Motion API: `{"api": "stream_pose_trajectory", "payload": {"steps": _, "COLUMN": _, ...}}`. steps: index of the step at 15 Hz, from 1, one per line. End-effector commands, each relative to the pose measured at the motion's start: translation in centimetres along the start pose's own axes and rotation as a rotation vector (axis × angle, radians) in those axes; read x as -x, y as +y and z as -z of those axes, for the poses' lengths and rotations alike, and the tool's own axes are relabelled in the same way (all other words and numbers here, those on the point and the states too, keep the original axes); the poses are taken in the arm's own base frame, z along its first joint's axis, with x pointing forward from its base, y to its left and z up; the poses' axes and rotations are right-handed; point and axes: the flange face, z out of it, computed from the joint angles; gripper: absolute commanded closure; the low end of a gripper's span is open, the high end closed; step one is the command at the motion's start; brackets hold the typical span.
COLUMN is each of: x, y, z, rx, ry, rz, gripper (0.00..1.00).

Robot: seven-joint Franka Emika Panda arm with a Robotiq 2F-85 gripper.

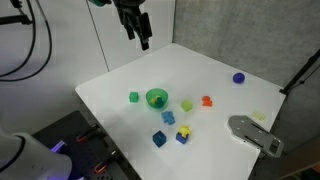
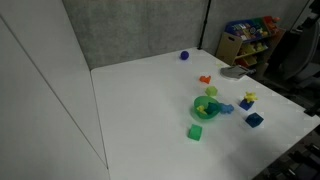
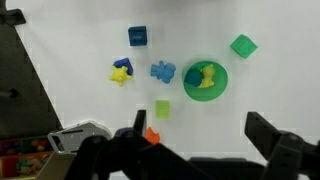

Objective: Put the green toy inside the green bowl

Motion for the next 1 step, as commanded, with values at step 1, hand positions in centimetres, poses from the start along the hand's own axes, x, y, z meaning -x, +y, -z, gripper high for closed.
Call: {"api": "stream_pose_trajectory", "payload": {"steps": 1, "x": -0.05, "y": 0.02, "z": -0.04, "rx": 0.0, "ry": -0.002, "rz": 0.0, "gripper": 0.0}}
